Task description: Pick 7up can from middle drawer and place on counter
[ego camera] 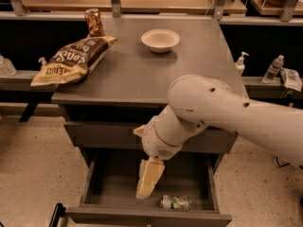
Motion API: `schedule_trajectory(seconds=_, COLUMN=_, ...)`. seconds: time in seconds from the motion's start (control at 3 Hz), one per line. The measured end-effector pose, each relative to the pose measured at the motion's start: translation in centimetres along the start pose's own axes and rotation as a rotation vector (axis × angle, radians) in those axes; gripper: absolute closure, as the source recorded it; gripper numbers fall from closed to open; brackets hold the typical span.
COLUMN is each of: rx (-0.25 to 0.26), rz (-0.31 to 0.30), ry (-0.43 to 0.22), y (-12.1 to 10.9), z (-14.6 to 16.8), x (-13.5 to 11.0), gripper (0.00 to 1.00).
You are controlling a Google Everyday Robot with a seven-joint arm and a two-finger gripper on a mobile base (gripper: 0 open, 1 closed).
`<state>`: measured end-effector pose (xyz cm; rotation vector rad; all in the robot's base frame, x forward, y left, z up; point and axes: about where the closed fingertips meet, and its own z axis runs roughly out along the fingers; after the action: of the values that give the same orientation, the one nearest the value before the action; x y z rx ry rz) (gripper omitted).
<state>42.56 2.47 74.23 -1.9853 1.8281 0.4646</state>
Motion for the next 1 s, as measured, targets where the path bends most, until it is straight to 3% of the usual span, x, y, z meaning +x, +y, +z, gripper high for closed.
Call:
schedule_trajectory(seconds=0.33, rx=0.041, rz=-0.002, ry=-0.016, y=-0.9, z=0.5, x=-0.4, gripper=0.00)
schedule_trajectory(seconds=0.67, rx=0.038, rz=-0.003, ry=-0.015, y=-0.8, z=0.4, x=-0.4, gripper=0.00)
schedule_trajectory(seconds=1.0, rx=0.027, rz=0.028, ry=0.000, y=-1.4, z=1.6, x=1.6, gripper=0.00)
